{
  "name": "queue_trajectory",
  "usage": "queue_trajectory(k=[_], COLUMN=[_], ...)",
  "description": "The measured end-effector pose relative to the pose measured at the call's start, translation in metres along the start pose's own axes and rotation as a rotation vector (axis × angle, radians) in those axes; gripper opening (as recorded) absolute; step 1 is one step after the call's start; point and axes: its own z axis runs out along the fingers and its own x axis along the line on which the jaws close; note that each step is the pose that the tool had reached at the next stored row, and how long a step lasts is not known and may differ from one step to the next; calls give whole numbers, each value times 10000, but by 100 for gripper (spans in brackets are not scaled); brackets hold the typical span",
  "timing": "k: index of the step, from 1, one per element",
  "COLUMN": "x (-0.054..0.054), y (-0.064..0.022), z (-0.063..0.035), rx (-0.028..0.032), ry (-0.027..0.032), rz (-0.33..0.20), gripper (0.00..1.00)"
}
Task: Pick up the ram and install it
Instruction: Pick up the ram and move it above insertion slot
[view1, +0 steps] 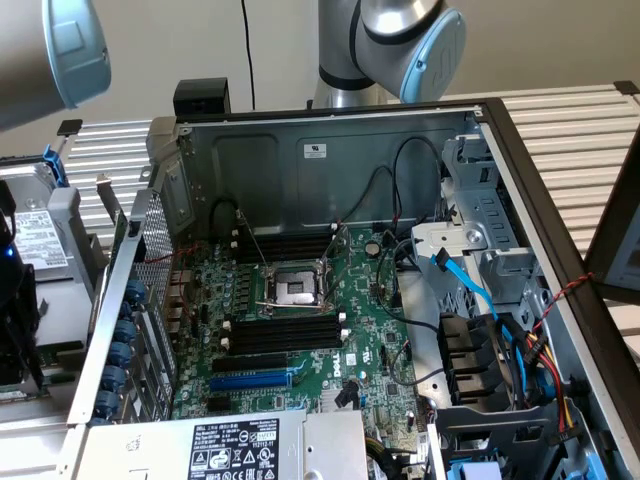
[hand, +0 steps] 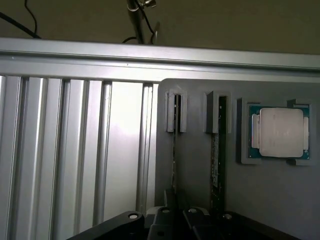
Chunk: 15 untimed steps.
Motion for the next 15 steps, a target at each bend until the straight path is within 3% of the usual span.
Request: queue_trajectory(k=[12, 15], x=[0, 0], y=[0, 4], z=[-1, -69], rx=[1, 6], ry=[-1, -34], rz=[0, -2], gripper=[12, 12])
